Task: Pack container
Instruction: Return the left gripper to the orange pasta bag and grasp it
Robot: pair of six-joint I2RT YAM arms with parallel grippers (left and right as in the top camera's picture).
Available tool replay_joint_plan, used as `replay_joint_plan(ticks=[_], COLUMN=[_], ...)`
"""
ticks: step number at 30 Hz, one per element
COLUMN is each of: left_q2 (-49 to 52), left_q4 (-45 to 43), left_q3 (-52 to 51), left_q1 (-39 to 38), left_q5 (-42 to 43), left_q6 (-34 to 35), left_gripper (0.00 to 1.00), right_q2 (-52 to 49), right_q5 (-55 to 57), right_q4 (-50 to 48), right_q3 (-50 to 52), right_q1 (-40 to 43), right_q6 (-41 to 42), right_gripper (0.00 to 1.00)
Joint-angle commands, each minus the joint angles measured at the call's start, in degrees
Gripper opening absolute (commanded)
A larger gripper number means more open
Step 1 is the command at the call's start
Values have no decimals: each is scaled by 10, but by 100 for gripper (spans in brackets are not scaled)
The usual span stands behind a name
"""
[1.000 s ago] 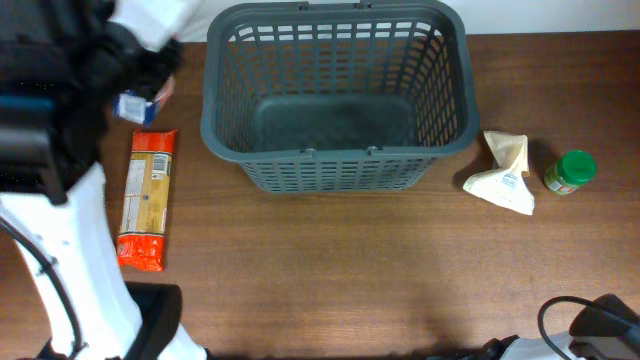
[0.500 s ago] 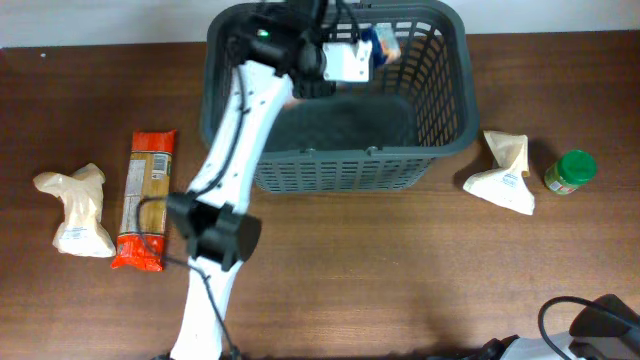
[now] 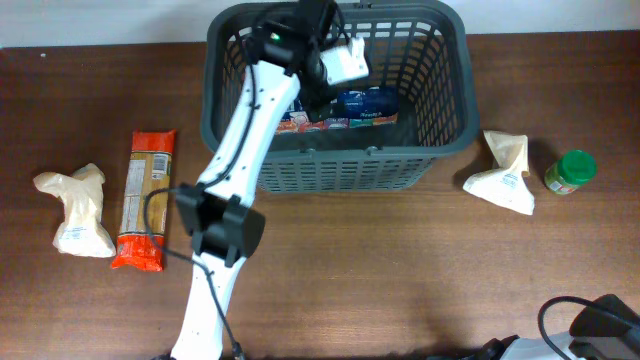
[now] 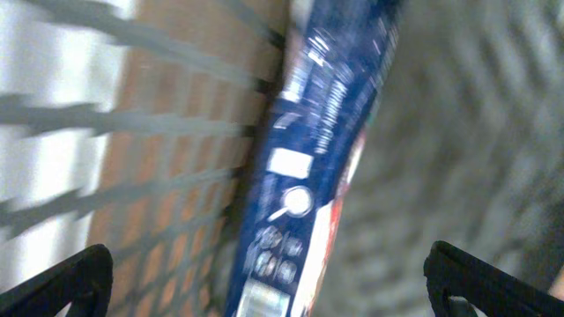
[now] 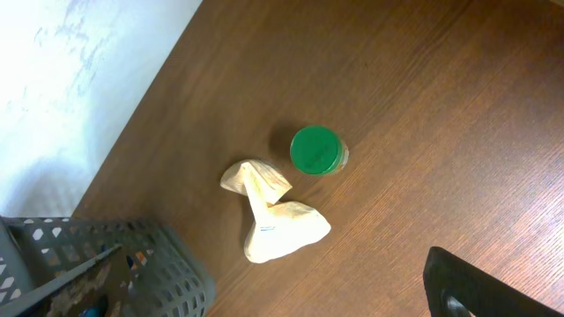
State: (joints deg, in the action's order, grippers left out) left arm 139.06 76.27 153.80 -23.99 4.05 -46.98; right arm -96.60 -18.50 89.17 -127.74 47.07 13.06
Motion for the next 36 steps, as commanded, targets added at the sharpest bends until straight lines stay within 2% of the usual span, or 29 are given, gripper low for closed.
replay_joint_plan(ticks=[1,4,7,8,10,11,13,14,17,19,21,24,27,31,36], left_q2=[-148,-238,-309,-325,-332,-331,-320,-313,-291,-280,-251,-214,-177,-114,-41], left_q4=[28,45,69,87,129,146,177,191,204,204,173,133,86,43,29], left_q3=[36,36,36,36,36,35,18,6,-72,-147,-265,-356,-405,-441,-442], left_q1=[2,13,55,83,143,165,223,250,317,337,358,373,382,395,426], left_q5=[-4,-21,-83,-96,-112,-114,-114,-109,-38,-39,-60,-73,-75,-75,-84], left_q6=[108,176,290,330,377,387,407,412,396,392,374,362,352,298,296], left_gripper=[99,99,100,84,76,76,95,99,99,99,99,99,99,99,99], right_q2=[-2,-2,-2,-2,-2,-2,-2,-2,-2,-2,-2,-2,-2,-2,-2], right_q5=[-1,-1,-1,-1,-1,-1,-1,-1,-1,-1,-1,-1,-1,-1,-1], right_q4=[0,0,0,0,0,0,0,0,0,0,0,0,0,0,0], right_q3=[-2,-2,-2,-2,-2,-2,-2,-2,-2,-2,-2,-2,-2,-2,-2], right_q1=[3,3,3,3,3,3,3,3,3,3,3,3,3,3,3], right_q6=[-1,-1,-1,-1,-1,-1,-1,-1,-1,-1,-1,-1,-1,-1,-1], right_gripper=[99,99,99,99,99,99,99,99,99,99,99,99,99,99,99])
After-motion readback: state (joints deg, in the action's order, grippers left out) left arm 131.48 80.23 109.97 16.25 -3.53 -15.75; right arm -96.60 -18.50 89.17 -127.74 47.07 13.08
